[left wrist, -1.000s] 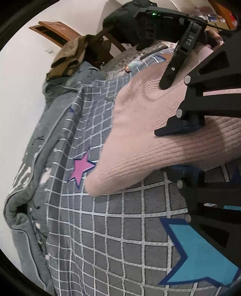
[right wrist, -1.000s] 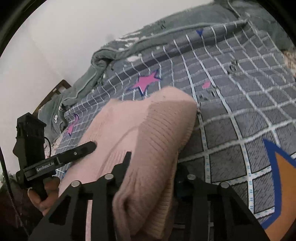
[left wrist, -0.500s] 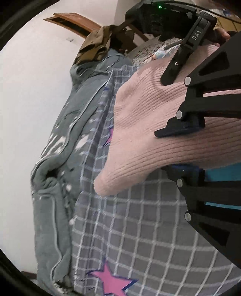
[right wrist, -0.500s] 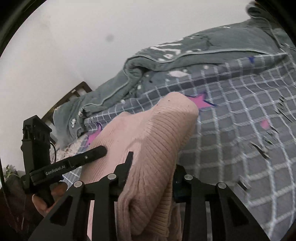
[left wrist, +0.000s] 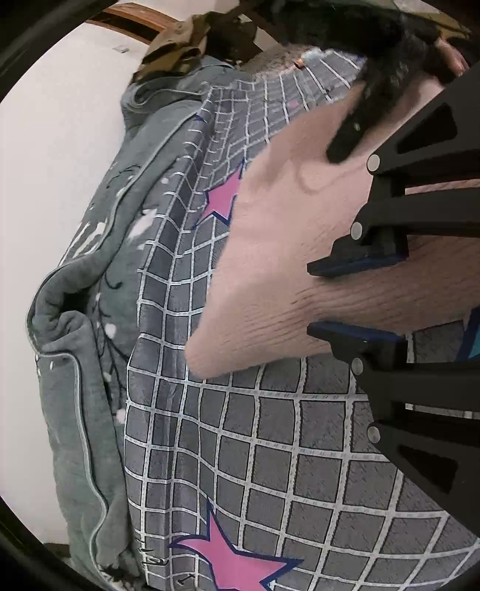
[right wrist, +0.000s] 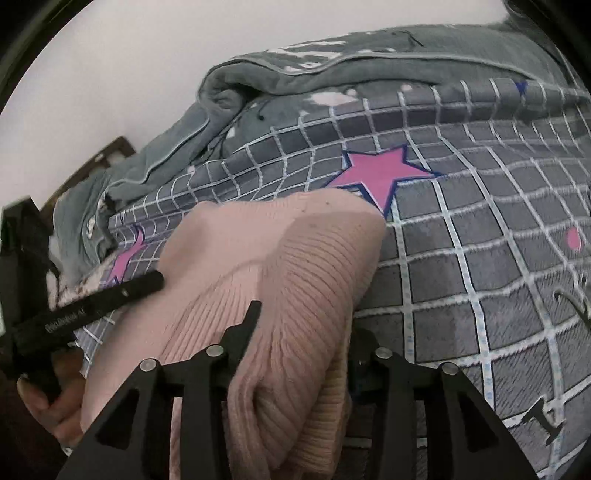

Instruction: Fold small clothes

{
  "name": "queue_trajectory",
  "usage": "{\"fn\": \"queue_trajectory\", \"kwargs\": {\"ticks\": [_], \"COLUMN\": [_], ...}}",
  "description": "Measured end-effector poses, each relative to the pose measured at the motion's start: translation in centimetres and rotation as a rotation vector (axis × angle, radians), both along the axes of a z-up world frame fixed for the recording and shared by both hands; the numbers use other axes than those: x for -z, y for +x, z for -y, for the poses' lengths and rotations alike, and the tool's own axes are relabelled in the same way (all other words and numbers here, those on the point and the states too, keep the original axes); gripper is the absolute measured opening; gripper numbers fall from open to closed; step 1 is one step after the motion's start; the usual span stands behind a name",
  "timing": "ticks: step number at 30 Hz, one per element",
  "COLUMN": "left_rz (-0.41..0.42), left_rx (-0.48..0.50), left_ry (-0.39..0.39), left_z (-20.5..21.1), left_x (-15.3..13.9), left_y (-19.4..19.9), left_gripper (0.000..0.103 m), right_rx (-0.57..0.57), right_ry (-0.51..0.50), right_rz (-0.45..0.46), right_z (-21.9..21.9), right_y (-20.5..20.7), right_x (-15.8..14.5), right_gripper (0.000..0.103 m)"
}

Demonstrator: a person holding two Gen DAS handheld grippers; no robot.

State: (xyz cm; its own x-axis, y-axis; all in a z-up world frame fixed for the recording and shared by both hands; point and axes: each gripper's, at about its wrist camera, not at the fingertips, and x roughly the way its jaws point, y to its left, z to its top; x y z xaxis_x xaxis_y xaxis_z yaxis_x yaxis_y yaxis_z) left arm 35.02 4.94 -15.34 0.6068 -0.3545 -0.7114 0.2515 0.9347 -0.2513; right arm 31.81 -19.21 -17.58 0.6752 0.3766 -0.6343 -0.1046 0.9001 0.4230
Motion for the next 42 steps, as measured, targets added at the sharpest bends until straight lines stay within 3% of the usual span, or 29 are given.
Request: {"fn": "queue_trajectory", "kwargs": {"ticks": [7,11,14,16,18,20,24,26,29,33,40,42], "left_rz": [0.025,0.043,0.058,0.058,0.054,0.037,0.008,0.008,0.028,0.046,0.034,0.065], "left_rx": [0.003,0.008,0.034,0.047,0.055,0.058,0.049,0.045,0.04,0.025,0.016,-0.016], "left_ry": [0.041,0.015,-0.028,-0.04,-0.032,-0.028,-0.04,-0.015,0.047,0.093,0.069,0.081], "left_z": [-0.1,-0.9,-0.7,-0.1,0.6,1.2,1.3,1.5,2.4,3.0,2.4,2.2], "left_x": [-1.0,-2.8,-3.8,-4.0,-3.7,-3.1,-1.8,-1.5,-1.3,-1.2,-1.6,-2.1], "left_y": [-1.3,-3.4,-5.4,-6.8,-8.0,-9.3,-11.0,-11.6,-12.2,-12.7,-12.1,-12.0], "left_gripper": [0.03,0.029,0.031,0.031,0.031,0.034,0.037,0.037,0.037,0.037,0.038,0.038], "right_rx": [0.023,0.046,-0.019,-0.113,-0.16,-0.191,-0.184,-0.173,-0.16,-0.156,-0.154,-0.144], "right_ry": [-0.048,-0.16,-0.213,-0.2,-0.214,-0.232,-0.27,-0.205,-0.154,-0.177,-0.134,-0.134], "right_rz": [0.006,0.151,0.269,0.316,0.336,0.307,0.174,0.128,0.118,0.127,0.164,0.182], "right_z": [0.4,0.3,-1.0,-2.1,-2.8,-3.3,-3.2,-2.1,-1.3,-1.7,-1.0,-0.8], "right_y": [-0.6,-4.3,-7.4,-9.1,-10.4,-10.9,-10.5,-10.2,-10.3,-10.8,-10.6,-10.0], "right_x": [-1.1,-4.4,-6.7,-7.1,-6.6,-5.4,-1.8,-0.5,-0.2,-0.3,-2.7,-3.3], "right_gripper": [0.056,0.056,0.056,0.046,0.022,0.012,0.004,0.004,0.003,0.003,0.007,0.007]}}
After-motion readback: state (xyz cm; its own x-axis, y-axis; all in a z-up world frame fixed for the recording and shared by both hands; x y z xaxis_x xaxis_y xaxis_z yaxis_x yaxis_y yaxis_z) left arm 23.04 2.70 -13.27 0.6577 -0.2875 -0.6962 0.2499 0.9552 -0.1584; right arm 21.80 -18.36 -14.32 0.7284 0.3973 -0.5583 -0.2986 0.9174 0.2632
